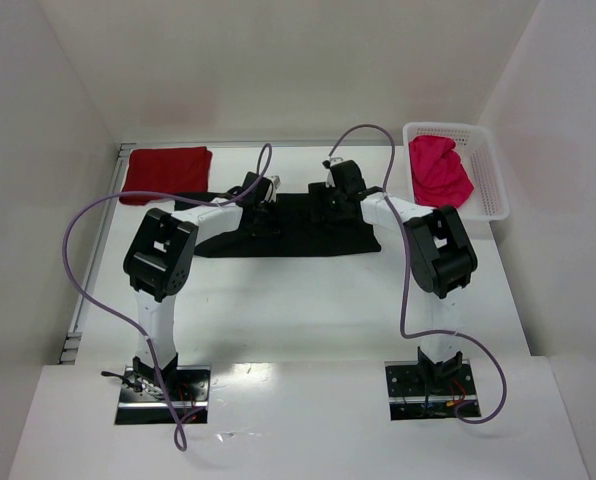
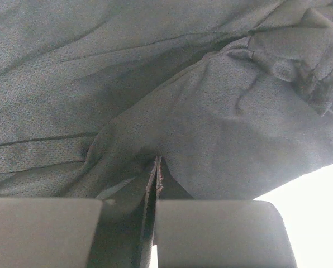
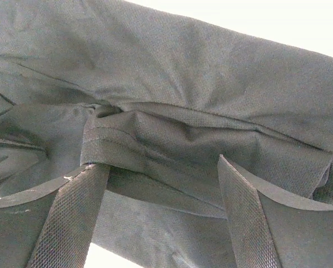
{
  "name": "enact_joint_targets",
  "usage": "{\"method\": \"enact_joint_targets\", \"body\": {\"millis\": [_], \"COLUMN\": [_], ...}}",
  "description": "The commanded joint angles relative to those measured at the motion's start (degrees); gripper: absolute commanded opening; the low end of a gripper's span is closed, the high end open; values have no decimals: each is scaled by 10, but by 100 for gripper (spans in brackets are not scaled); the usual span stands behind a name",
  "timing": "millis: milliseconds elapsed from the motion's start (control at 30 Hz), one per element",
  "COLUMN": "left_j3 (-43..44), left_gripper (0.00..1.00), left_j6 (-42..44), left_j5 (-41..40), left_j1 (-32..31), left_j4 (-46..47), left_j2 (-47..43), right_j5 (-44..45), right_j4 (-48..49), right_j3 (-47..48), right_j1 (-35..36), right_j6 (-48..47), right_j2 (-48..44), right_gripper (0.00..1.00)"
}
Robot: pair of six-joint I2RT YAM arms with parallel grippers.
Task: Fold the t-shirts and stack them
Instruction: Fold the other side of the tshirt into a rectangle
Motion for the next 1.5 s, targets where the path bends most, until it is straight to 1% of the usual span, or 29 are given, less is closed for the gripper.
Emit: {"method": "enact_joint_targets", "body": {"millis": [0, 167, 267, 333, 467, 600, 667, 767, 833, 900, 967, 1067, 1233, 1267, 1367, 1467], "left_j3": [-11, -32, -37, -37, -37, -37, -37, -37, -37, -37, -37, -37, -43, -43, -43, -43], "left_gripper": [0, 0, 0, 0, 0, 0, 0, 0, 0, 0, 0, 0, 0, 0, 0, 0], "left_j6": [-8, -8, -8, -8, -8, -8, -8, -8, -8, -8, -3, -3, -3, -3, -3, -3], "left_j5": [10, 10, 21, 27, 27, 32, 32, 32, 32, 32, 32, 32, 32, 32, 37, 37], "left_j1": [-1, -1, -1, -1, -1, -1, -1, -1, -1, -1, -1, -1, -1, -1, -1, -1], "left_j4": [5, 5, 5, 5, 5, 5, 5, 5, 5, 5, 5, 5, 5, 5, 5, 5], "left_j2": [4, -7, -7, -7, -7, -7, -7, -7, -7, -7, -7, -7, -7, -7, -7, -7], "right_j5": [8, 0, 17, 23, -4, -19, -19, 0, 22, 27, 57, 79, 116, 129, 141, 135], "right_j4": [30, 37, 37, 42, 57, 62, 62, 62, 57, 57, 57, 62, 62, 62, 68, 73], "right_j3": [24, 17, 4, -12, -42, -47, -47, -41, -28, -20, -14, -7, 9, 9, 9, 14], "right_j1": [5, 11, 11, 11, 11, 11, 25, 52, 57, 63, 63, 63, 63, 63, 63, 63], "right_j6": [-7, -7, -2, -8, -19, -29, -43, -69, -69, -61, -53, -53, -48, -48, -41, -41], "right_j2": [-5, -11, -43, -63, -101, -101, -94, -73, -50, -35, -28, -17, -9, -9, -9, -1], "right_gripper": [84, 84, 84, 86, 86, 86, 86, 85, 84, 78, 73, 69, 65, 61, 57, 50]}}
